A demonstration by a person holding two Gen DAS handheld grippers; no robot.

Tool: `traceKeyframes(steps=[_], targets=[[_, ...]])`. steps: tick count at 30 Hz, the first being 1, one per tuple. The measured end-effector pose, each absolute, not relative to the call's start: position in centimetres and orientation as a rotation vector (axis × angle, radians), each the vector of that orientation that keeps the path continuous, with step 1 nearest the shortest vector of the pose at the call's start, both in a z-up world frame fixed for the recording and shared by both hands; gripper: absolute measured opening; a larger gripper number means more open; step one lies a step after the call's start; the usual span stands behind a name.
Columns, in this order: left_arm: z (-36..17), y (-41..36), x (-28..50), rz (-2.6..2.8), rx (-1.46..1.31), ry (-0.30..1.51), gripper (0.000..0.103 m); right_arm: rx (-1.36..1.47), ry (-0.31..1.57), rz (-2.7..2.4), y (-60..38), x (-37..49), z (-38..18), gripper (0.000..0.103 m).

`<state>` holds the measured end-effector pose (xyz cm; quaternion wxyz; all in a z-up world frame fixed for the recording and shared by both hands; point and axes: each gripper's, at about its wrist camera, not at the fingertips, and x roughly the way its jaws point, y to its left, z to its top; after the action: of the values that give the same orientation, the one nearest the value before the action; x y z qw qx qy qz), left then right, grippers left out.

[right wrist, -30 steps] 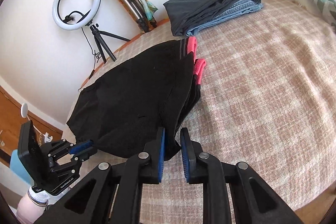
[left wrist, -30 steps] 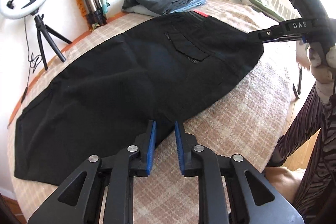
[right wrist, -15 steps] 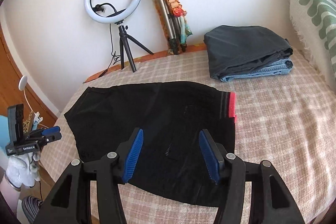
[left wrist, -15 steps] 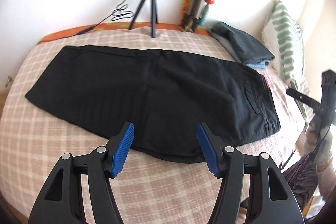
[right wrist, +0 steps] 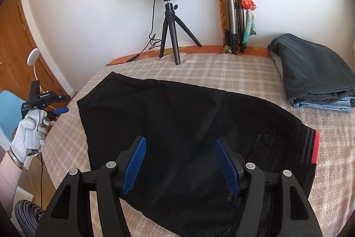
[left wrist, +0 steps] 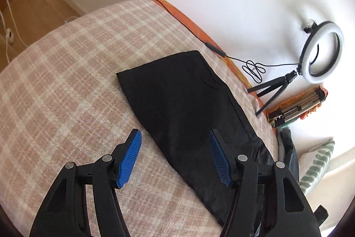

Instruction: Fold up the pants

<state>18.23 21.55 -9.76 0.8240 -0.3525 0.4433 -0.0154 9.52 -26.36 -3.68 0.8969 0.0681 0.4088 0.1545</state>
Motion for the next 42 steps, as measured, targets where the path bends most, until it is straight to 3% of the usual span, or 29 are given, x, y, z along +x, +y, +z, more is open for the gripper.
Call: traceKeyframes(steps=[6,17,18,19,21,38,42], targets=[[-13.1,23.5,20.0,0.003,-0.824,0.931,0.061,0.143,0.850,0.359,-24.9,10.6,-3.7,0.067],[-13.1,23.1,23.8,-0.009,-0.819,0.841,0.060,0.205,0.911,0.355,-24.1,12.9,-5.4,0.068],[-13.2,22.9,24.1,-0.004,-0.808,0.842,0.044,0.197,0.911,0.356,-23.8,12.9,-5.5,0.068],[-13.4,22.8,24.5,0.008,-0.796,0.853,0.018,0.188,0.910,0.355,-23.6,12.9,-5.5,0.068],[-13.8,22.6,24.6,0.005,-0.799,0.843,0.008,0.168,0.905,0.349,-23.3,12.9,-5.4,0.068],[-4.1,11.6,21.4,-0.103,-0.207,0.687,0.001,0.235,0.918,0.302,-25.8,13.5,-5.8,0.068],[-4.5,12.3,21.0,-0.114,-0.279,0.701,0.001,0.232,0.922,0.288,-26.4,13.1,-5.9,0.068]])
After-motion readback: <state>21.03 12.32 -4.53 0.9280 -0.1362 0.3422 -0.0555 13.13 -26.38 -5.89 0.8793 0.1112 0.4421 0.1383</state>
